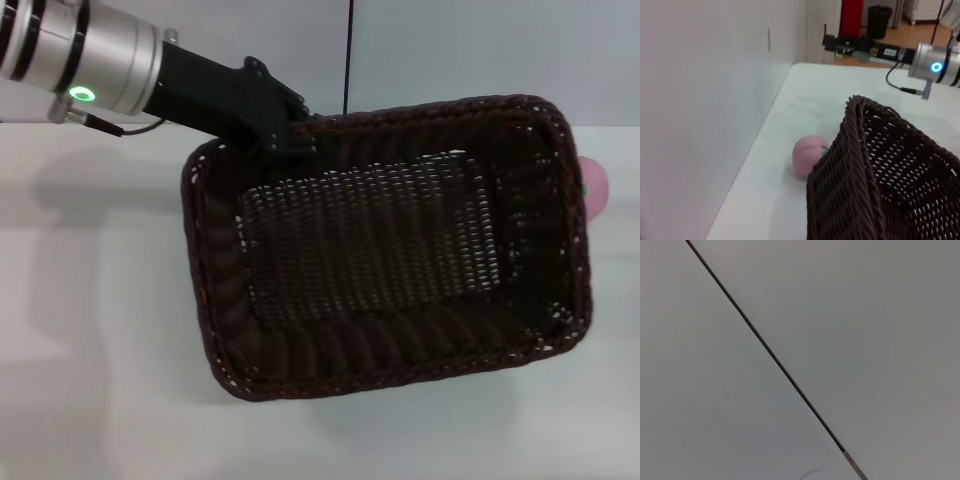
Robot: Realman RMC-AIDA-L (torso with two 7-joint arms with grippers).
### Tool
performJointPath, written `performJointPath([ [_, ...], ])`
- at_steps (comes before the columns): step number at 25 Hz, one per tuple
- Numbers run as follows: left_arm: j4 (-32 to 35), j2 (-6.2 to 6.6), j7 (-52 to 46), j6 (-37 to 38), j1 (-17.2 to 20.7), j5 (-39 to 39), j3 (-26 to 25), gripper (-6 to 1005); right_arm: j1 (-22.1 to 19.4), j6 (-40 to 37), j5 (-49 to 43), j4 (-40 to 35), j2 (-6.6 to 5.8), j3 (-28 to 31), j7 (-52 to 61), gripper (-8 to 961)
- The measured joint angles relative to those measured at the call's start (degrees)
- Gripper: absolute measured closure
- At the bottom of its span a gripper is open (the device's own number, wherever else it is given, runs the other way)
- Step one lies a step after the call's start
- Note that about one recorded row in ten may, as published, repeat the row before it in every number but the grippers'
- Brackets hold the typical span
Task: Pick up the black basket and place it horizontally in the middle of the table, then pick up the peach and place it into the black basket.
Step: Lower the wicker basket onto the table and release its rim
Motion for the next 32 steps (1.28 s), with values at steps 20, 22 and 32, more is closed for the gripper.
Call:
performJointPath([
  [20, -7.83, -0.37, 8.06, -5.03, -1.90, -2.78, 1.05, 748, -0.21, 0.05, 0.00, 0.49, 0.02, 0.00, 0.10, 476],
  [22, -8.08, -0.38, 8.12, -5.27, -2.07, -2.85, 1.39, 745, -0.26, 0.05, 0.00, 0.55, 0.01, 0.00, 0.11, 476],
  [32, -9.09, -0.64, 8.37, -10.78, -1.32, -7.31, 8.40, 730, -0.44, 0.05, 0.00, 1.13, 0.02, 0.00, 0.13, 472],
])
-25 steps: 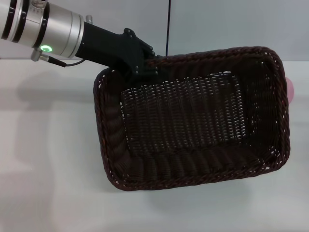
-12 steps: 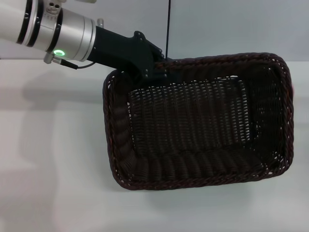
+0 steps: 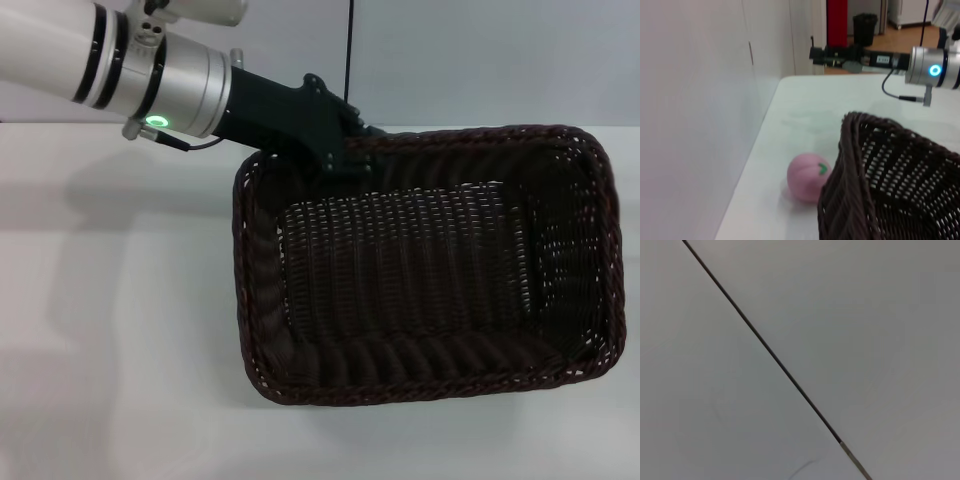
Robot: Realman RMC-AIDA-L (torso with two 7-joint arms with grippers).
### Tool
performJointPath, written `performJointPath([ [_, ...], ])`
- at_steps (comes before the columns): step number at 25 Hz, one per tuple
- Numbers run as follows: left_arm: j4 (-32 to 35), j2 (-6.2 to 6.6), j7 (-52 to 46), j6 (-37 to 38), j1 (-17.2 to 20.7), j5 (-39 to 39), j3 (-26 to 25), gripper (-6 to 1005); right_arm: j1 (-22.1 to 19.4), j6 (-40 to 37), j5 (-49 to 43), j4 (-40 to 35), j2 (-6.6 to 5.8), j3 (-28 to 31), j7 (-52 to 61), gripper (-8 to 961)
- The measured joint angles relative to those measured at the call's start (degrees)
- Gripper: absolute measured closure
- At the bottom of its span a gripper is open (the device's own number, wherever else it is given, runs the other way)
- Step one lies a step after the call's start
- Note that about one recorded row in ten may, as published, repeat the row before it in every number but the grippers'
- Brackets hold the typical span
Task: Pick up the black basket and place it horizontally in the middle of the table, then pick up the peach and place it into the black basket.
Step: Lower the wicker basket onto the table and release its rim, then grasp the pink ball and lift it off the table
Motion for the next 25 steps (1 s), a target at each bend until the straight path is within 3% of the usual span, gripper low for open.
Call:
performJointPath([
  [3, -0.22, 0.00, 1.67, -0.34, 0.33, -2.69, 0.38, 725, 0.00, 0.00, 0.00, 0.05, 0.00, 0.00, 0.00, 471],
  [10, -0.79, 0.03, 4.25, -0.66, 0.40, -7.47, 1.34, 482, 0.06, 0.08, 0.00, 0.17, 0.00, 0.00, 0.00, 469],
  [16, -3.06, 0.18, 6.43, -1.42, 1.42, -13.05, 1.16, 456, 0.20, 0.28, 0.00, 0.19, 0.00, -0.01, 0.00, 467],
  [21, -3.65, 0.11, 7.03, -7.50, 7.24, -23.49, 1.18, 438, 0.20, 0.24, -0.03, 0.11, 0.00, -0.31, -0.07, 465],
  [23, -3.69, -0.14, 7.64, -15.77, 12.35, -34.64, 3.25, 438, 0.26, -0.29, -0.18, -0.54, -0.04, -0.39, -0.38, 465],
  [25, -4.30, -0.19, 9.09, -20.20, 14.95, -41.23, 5.33, 439, 0.37, -0.66, -0.42, -1.36, -0.16, -0.53, -0.36, 464],
])
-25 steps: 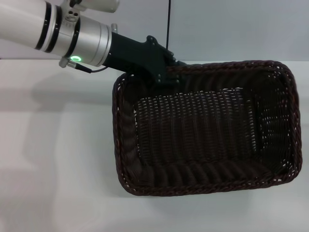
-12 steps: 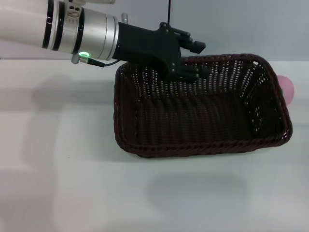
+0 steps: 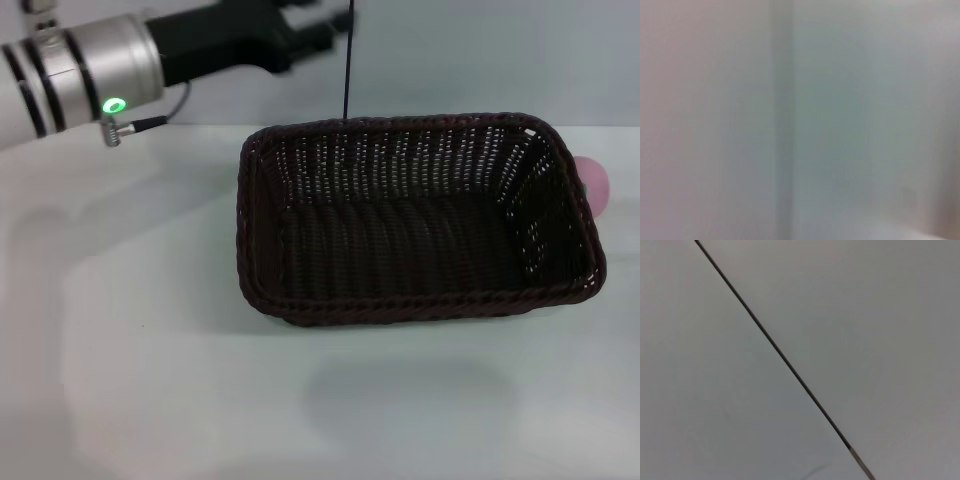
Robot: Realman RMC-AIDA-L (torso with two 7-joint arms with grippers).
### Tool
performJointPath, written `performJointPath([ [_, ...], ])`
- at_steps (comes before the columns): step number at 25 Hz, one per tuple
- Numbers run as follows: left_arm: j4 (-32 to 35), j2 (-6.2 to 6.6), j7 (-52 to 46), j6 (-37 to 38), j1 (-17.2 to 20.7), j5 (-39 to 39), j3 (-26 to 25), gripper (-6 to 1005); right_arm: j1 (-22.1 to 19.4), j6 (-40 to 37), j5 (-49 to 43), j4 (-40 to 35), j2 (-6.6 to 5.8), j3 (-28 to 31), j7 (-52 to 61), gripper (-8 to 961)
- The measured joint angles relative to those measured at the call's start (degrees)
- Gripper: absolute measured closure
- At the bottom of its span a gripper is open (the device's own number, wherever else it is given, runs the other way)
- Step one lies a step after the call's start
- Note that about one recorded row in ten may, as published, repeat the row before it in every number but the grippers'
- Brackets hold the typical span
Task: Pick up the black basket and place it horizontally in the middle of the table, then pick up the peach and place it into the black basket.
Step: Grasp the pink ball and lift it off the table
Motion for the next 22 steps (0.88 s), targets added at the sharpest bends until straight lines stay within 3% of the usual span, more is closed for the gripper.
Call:
performJointPath([
  [1, 0.00, 0.00, 0.00, 0.00, 0.00, 0.00, 0.00, 439, 0.00, 0.00, 0.00, 0.00, 0.00, 0.00, 0.00, 464],
  [3, -2.72, 0.06, 4.08, -3.51, 3.44, -11.24, 1.41, 439, -0.01, -1.56, -0.36, -2.04, -0.09, -1.63, 0.32, 463],
  [4, -2.72, 0.06, 4.08, -3.51, 3.44, -11.24, 1.41, 439, -0.11, -2.16, -0.39, -2.71, -0.13, -2.57, 0.43, 463],
  [5, -4.92, 0.06, 7.04, -3.72, 5.40, -17.78, 1.50, 439, -0.22, -2.83, -0.41, -3.60, -0.18, -4.20, 0.69, 462],
  [7, -6.47, 0.04, 9.48, -3.54, 6.96, -22.34, 1.60, 440, -0.34, -3.04, -0.43, -4.64, -0.20, -5.63, 1.47, 462],
  [8, -9.14, 0.01, 13.09, -2.59, 9.16, -29.60, 2.32, 440, -0.75, -3.13, -0.57, -8.23, -0.29, -9.97, 5.26, 461],
  [9, -9.14, 0.01, 13.09, -2.59, 9.16, -29.60, 2.32, 440, -0.75, -3.13, -0.57, -8.23, -0.29, -9.97, 5.26, 461],
  [10, -11.87, 0.06, 16.49, -1.21, 10.56, -35.62, 3.31, 440, -1.54, -2.47, -1.87, -13.80, -0.39, -15.19, 12.12, 461],
  [12, -13.04, 0.08, 17.46, -0.46, 10.97, -37.52, 3.57, 440, -1.98, -2.24, -3.36, -16.74, -0.41, -17.15, 15.91, 460],
  [13, -15.23, 0.19, 18.57, 1.37, 11.47, -40.12, 3.57, 440, -2.90, -1.94, -8.51, -24.74, -0.55, -20.33, 24.39, 460],
  [15, -16.10, 0.21, 18.88, 2.24, 11.66, -40.91, 3.46, 441, -3.26, -1.92, -11.71, -28.66, -0.55, -21.08, 28.38, 459],
  [17, -16.78, 0.28, 19.04, 3.70, 12.07, -41.41, 3.33, 441, -3.58, -2.19, -19.51, -37.01, -0.58, -21.82, 36.90, 458],
  [18, -16.98, 0.33, 19.04, 5.35, 12.74, -41.58, 3.31, 441, -3.24, -3.71, -28.69, -45.47, -0.84, -22.26, 45.81, 458],
  [19, -16.98, 0.33, 19.04, 5.35, 12.74, -41.58, 3.31, 441, -3.24, -3.71, -28.69, -45.47, -0.84, -22.26, 45.81, 458],
  [22, -17.16, 0.35, 19.05, 6.92, 13.41, -41.64, 3.44, 442, -1.24, -8.42, -41.82, -54.91, -1.72, -22.68, 56.28, 457],
])
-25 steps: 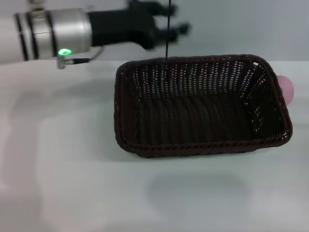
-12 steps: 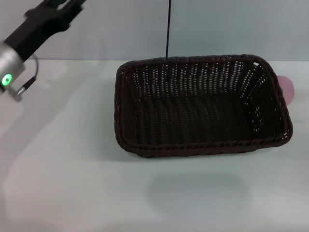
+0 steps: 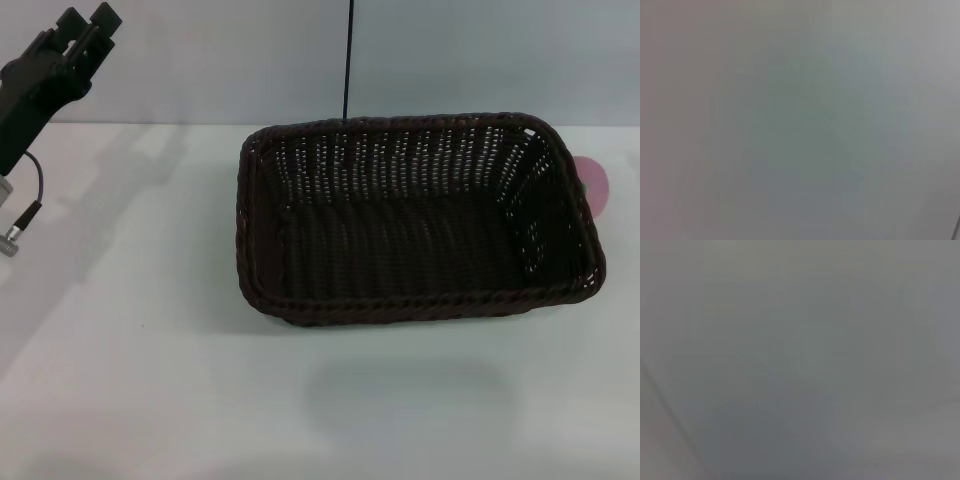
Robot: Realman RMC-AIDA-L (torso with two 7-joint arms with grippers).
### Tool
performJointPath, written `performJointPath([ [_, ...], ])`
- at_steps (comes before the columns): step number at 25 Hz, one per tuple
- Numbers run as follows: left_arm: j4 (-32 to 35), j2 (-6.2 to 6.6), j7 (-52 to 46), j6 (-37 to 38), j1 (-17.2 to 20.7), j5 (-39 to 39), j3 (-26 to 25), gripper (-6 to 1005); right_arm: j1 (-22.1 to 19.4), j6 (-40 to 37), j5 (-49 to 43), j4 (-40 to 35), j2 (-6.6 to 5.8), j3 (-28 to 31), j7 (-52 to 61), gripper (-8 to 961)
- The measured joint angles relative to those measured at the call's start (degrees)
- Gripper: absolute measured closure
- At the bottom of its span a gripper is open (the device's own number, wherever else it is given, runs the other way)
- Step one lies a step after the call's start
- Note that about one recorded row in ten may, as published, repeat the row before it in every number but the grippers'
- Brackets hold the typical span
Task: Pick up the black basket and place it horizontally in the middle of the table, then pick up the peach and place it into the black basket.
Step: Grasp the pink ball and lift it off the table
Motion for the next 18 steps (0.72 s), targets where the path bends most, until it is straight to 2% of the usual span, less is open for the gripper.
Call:
performJointPath([
  [1, -0.45, 0.00, 0.01, 0.52, 0.11, -0.02, 0.23, 442, 2.11, -3.43, -6.87, -3.86, -0.91, -0.07, 4.81, 456],
  [2, -0.45, 0.00, 0.01, 0.52, 0.11, -0.02, 0.23, 442, 2.11, -3.43, -6.87, -3.86, -0.91, -0.07, 4.81, 456],
  [3, -1.02, -0.03, 0.02, 1.15, 0.14, -0.02, 0.28, 442, 5.10, -6.56, -13.89, -5.68, -2.26, -0.24, 8.37, 456],
  [4, -1.02, -0.03, 0.02, 1.15, 0.14, -0.02, 0.28, 443, 5.10, -6.56, -13.89, -5.68, -2.26, -0.24, 8.37, 455],
  [6, -1.82, -0.11, 0.04, 2.51, 0.16, -0.03, 0.32, 445, 9.43, -9.76, -23.50, -5.84, -3.98, -1.28, 12.46, 455],
  [7, -2.03, -0.12, 0.04, 2.86, 0.17, -0.04, 0.35, 446, 9.43, -9.76, -23.50, -5.84, -3.98, -1.28, 12.46, 454],
  [8, -2.22, -0.12, 0.04, 3.16, 0.17, -0.05, 0.37, 448, 12.03, -10.52, -28.98, -4.81, -4.55, -2.71, 14.14, 454],
  [11, -2.37, -0.14, -0.18, 3.57, 0.19, -0.07, 0.40, 451, 14.25, -9.90, -31.86, -2.45, -4.80, -4.94, 15.28, 453],
  [18, -2.98, -0.22, -0.62, 4.04, 0.24, -0.11, 0.35, 459, 16.58, -6.66, -32.80, 3.20, -5.55, -9.58, 18.64, 451],
])
